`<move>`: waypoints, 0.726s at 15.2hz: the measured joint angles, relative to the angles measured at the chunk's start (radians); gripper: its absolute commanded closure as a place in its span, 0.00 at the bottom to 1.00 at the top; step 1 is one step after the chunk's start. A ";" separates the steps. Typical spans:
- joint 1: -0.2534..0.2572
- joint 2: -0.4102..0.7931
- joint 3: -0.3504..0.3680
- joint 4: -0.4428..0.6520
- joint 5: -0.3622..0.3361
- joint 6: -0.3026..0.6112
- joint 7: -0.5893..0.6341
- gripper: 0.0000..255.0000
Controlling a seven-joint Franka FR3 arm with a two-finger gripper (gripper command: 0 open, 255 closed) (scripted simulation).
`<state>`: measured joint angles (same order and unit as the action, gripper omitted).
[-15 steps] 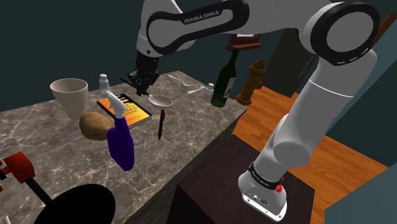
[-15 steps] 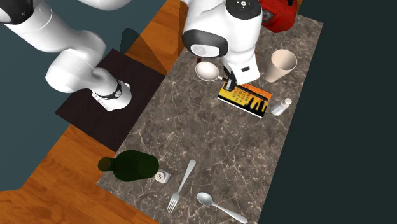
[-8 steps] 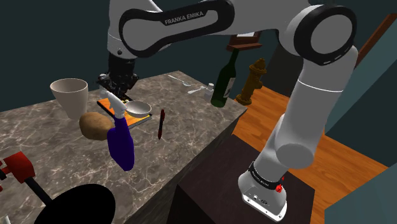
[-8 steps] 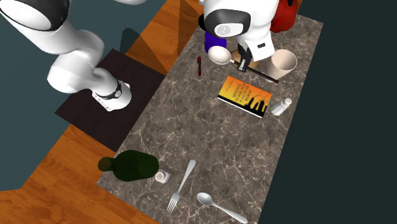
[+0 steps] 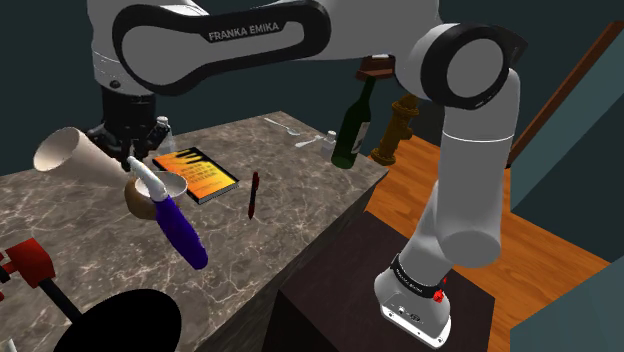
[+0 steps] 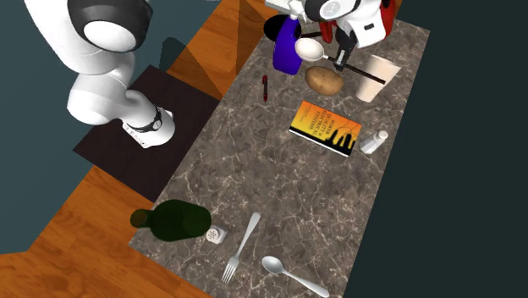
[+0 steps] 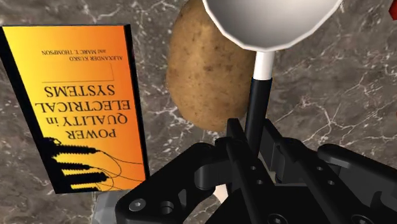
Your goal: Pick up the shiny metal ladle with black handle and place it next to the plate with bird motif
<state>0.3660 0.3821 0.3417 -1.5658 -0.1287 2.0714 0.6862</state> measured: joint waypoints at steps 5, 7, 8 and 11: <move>0.106 0.168 -0.001 0.252 -0.061 -0.091 0.086 1.00; 0.154 0.249 -0.007 0.382 -0.083 -0.140 0.111 1.00; 0.182 0.294 -0.010 0.459 -0.093 -0.172 0.123 1.00; 0.201 0.328 -0.013 0.482 -0.103 -0.163 0.137 1.00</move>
<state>0.5667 0.7098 0.3286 -1.0842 -0.2314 1.9082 0.8233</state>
